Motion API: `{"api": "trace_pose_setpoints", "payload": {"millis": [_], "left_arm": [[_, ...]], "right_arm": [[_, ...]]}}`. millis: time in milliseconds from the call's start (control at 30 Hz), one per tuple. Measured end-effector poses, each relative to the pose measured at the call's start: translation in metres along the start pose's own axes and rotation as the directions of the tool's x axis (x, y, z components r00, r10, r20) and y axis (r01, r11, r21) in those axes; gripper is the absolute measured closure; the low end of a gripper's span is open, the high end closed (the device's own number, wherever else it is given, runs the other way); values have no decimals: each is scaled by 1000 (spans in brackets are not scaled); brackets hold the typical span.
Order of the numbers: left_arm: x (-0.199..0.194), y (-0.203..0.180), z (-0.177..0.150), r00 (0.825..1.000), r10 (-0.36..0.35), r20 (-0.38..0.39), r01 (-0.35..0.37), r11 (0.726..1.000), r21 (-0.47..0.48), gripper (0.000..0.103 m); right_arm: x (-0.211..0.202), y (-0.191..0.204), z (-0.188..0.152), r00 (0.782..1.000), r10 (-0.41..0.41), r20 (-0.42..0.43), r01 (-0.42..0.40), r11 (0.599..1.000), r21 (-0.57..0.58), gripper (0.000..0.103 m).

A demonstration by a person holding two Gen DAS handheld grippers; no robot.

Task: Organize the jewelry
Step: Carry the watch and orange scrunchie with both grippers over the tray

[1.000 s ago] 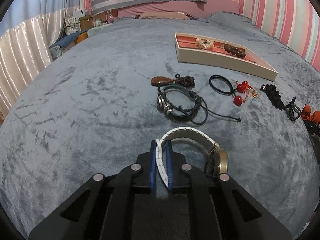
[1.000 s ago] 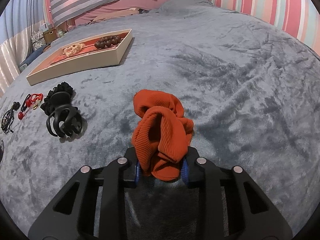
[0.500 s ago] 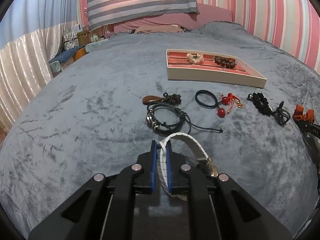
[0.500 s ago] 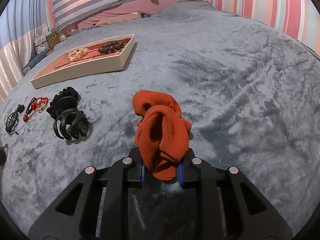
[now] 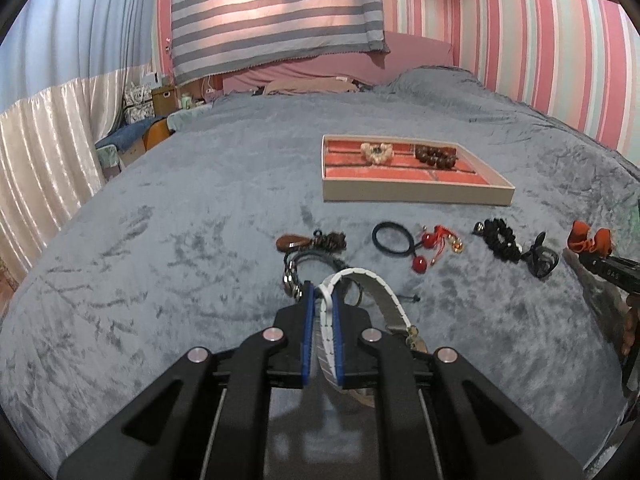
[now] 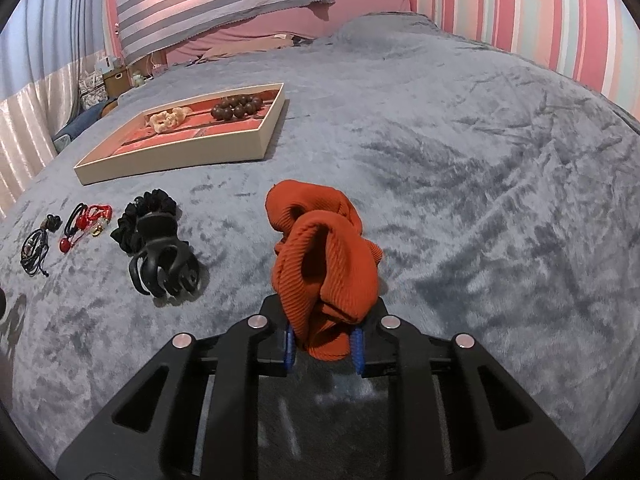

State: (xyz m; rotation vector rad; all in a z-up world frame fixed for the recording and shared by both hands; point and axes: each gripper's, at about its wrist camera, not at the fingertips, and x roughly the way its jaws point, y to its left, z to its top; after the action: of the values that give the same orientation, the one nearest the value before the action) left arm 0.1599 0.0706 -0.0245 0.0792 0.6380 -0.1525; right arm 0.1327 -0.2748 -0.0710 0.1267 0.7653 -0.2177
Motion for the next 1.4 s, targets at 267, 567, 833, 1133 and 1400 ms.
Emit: {"api": "trace_pose_setpoints", "payload": {"millis": [267,567,833,1133,1400], "left_arm": [[13,-2,38,999,-14,35,14,1000,-3,94],[56,-12,101,997,-47,64,48,999,-10,94],[127,-26,171,995,-88,39,90,995,-41,94],[239,-29,210,993,-67,-93,58,994,-94,94],[310,-32,215,980,-12,-198,-3,997,-74,94]], "right_arm": [[6,9,31,1000,7,29,-7,1000,-13,82],[18,40,90,995,48,85,-44,998,-54,82],[51,82,161,991,89,98,-80,993,-92,82],[128,110,221,997,68,24,-65,994,-84,82],[192,109,226,992,41,-122,-47,998,-52,82]]}}
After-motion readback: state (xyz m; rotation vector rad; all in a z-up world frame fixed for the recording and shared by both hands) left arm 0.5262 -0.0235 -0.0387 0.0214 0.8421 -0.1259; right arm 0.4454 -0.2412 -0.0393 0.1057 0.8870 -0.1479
